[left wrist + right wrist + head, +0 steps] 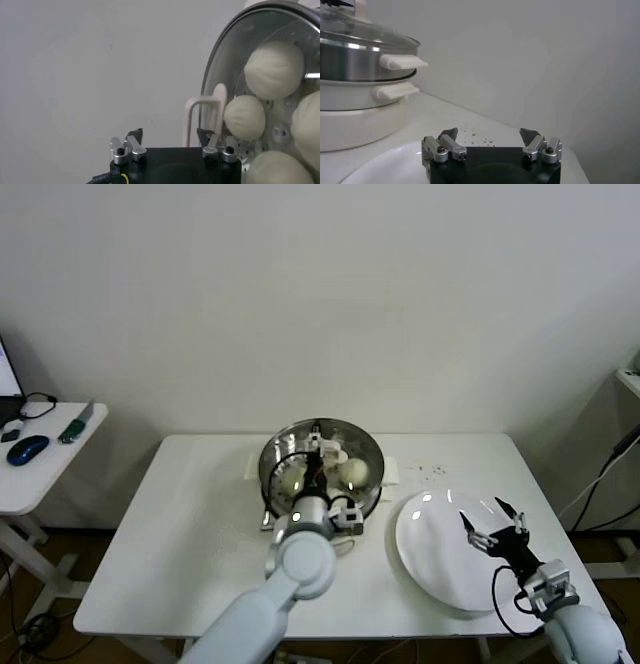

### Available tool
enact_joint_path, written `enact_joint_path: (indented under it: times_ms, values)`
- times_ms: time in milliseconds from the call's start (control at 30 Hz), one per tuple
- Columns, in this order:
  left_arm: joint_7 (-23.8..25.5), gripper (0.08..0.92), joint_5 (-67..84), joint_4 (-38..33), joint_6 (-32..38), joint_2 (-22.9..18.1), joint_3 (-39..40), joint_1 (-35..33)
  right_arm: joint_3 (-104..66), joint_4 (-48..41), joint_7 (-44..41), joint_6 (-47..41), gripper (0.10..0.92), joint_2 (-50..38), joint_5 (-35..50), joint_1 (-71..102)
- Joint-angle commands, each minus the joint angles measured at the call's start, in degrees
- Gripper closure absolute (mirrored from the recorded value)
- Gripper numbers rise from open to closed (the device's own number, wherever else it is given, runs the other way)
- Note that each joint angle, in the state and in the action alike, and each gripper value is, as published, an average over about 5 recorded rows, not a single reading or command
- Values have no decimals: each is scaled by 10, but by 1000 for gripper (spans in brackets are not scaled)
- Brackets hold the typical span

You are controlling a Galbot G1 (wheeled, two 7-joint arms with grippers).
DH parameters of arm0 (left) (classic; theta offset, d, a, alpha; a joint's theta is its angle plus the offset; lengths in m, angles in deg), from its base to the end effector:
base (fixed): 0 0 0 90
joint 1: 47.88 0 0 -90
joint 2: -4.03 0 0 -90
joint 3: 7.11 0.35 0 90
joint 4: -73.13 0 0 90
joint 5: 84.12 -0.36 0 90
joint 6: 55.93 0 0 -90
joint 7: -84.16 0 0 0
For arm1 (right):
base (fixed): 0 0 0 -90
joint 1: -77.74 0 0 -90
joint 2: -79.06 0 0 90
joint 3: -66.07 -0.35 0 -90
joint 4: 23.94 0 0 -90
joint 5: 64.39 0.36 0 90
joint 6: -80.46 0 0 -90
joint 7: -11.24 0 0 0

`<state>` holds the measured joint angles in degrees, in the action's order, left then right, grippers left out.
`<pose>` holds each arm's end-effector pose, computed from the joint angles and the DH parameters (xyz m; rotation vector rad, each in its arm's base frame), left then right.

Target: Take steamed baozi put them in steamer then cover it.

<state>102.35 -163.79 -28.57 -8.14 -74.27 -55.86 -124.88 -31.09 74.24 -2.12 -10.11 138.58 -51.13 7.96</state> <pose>0.3299 -0.1714 -0.2506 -0.0893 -2.2694 -2.1335 0.2506 -0.1898 -0.3427 0.3232 -2.8772 0.4269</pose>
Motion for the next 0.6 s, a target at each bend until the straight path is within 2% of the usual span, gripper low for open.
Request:
enact_joint_path:
  times_ms: [33,167,300,400,533,600]
  values:
    - [-8,265,35,-128,-28,55,-24,-58,-1,6,8,-49,203,-2,8,-2]
    - [-33,192,83,-167,-28,86,-53,-95,-1,6,9,-51,203,-1,-11,-2]
    - [-85,178,179,-202,-25,128,-86,-133,-5,12,10,-52,203,2,-5,2]
    - [-117,177,258,-223,-10,143,-123,-165,-7,14,12,-55,203,5,-1,3]
    - [-204,177,421,-240,44,156,-188,-207,-6,14,8,-48,203,10,3,0]
    - [-250,177,513,-239,96,151,-236,-228,-4,16,7,-44,203,14,7,-2]
